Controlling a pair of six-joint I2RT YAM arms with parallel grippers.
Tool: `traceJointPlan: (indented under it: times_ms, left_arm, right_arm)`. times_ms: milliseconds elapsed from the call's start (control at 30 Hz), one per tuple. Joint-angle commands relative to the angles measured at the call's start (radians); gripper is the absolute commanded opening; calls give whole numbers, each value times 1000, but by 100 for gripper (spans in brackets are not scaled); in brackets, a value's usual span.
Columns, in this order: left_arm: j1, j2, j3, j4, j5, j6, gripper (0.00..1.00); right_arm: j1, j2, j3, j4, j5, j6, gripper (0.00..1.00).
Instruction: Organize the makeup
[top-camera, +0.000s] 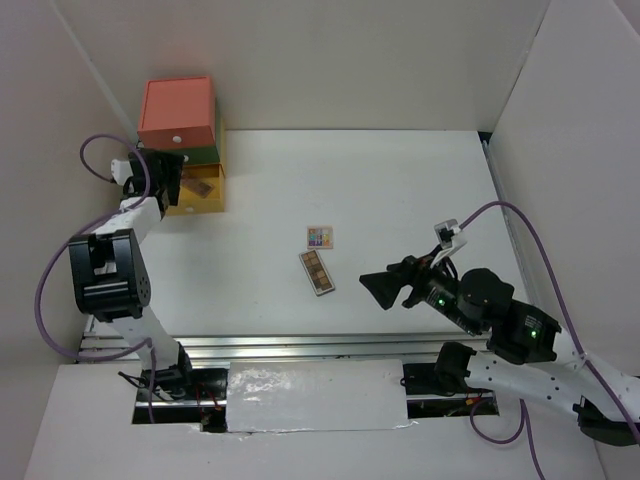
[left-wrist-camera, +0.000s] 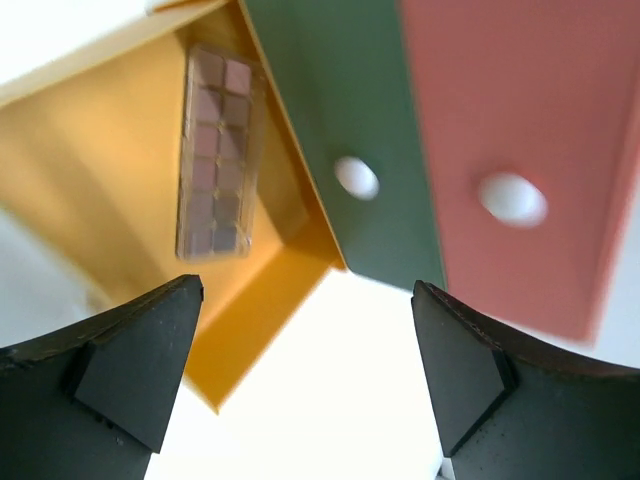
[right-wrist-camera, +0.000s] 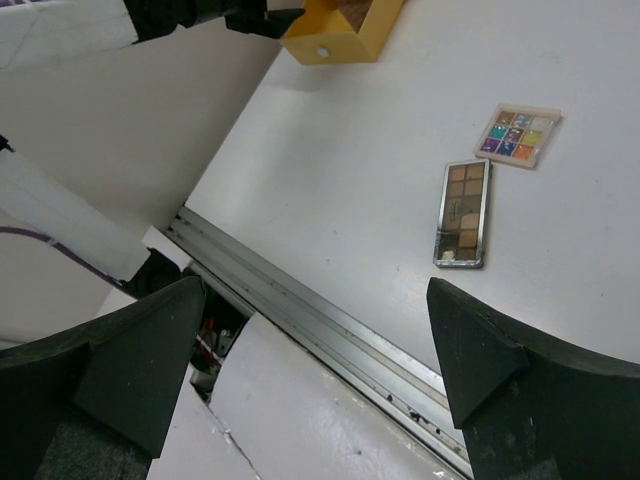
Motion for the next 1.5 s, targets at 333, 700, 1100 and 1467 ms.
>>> traceJointPlan:
  times_ms: [333,700,1100,1467]
  left_arm:
    - [-693,-303,10,-519,-297,360,99]
    - [-1074,125,370,-859,-451,226,99]
    - [-1109,199,308,-896,-447,79,99]
    - [-1108,293,256,-863,-428,42,91]
  right_arm:
    - [-1,113,126,-163,259,122,100]
    - [-3,262,245,-440,425,287,100]
    - [-3,182,129,-350,327,224,100]
    - [-3,239,97,-294,299,193,100]
